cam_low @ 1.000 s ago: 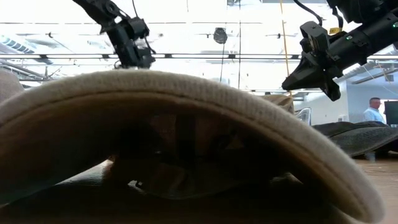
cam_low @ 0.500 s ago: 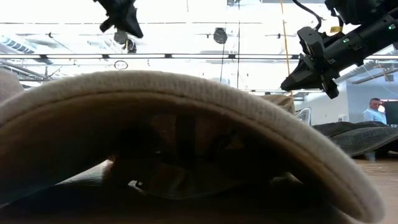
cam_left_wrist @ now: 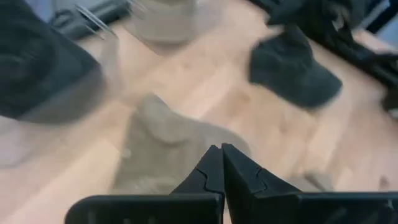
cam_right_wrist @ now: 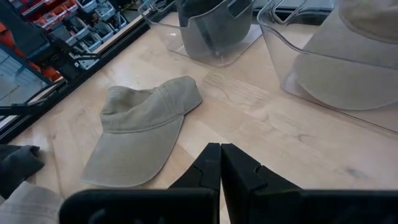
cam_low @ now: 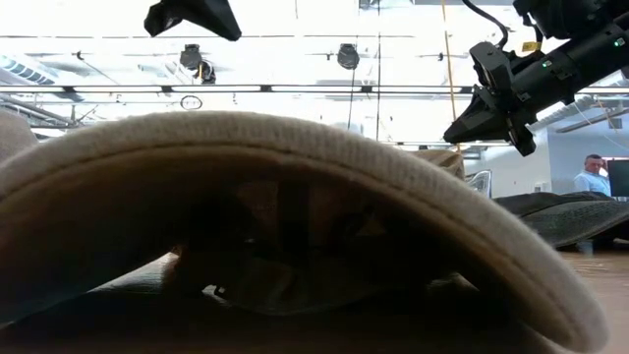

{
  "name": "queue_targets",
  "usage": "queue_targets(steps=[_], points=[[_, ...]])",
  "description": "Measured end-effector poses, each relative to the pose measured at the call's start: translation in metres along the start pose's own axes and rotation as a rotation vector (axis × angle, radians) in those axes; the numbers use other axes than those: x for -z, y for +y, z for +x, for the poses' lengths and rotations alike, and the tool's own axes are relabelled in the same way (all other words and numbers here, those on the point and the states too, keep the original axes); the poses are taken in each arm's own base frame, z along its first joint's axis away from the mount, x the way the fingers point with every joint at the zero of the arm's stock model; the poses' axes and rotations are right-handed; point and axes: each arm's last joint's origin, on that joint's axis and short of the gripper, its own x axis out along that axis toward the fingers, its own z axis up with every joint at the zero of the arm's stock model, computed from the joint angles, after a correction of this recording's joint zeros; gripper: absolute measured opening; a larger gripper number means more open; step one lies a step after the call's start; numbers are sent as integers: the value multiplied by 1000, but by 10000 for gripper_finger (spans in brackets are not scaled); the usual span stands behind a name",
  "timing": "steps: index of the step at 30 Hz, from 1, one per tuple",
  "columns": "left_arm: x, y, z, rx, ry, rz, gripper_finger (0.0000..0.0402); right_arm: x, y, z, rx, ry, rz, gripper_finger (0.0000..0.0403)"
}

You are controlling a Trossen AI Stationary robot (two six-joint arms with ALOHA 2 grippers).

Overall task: Pick & Place hat
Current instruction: Put the brown cap into the right transparent bin

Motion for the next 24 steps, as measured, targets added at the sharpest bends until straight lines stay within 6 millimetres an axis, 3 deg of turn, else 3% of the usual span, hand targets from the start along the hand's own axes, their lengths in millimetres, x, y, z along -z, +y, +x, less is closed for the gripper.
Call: queue_targets(steps=[6, 13, 18, 24], points=[[32, -24, 6, 49, 120, 89, 3, -1, 1, 0, -6, -5, 5, 0], [54, -29, 21, -22, 237, 117, 2, -3, 8, -1, -131, 23, 37, 0], [82, -22, 30, 20, 268, 131, 2, -5, 12, -2, -201, 30, 54, 0], [122, 8, 27, 188, 261, 90, 1, -14, 26, -4, -263, -32, 56, 0]])
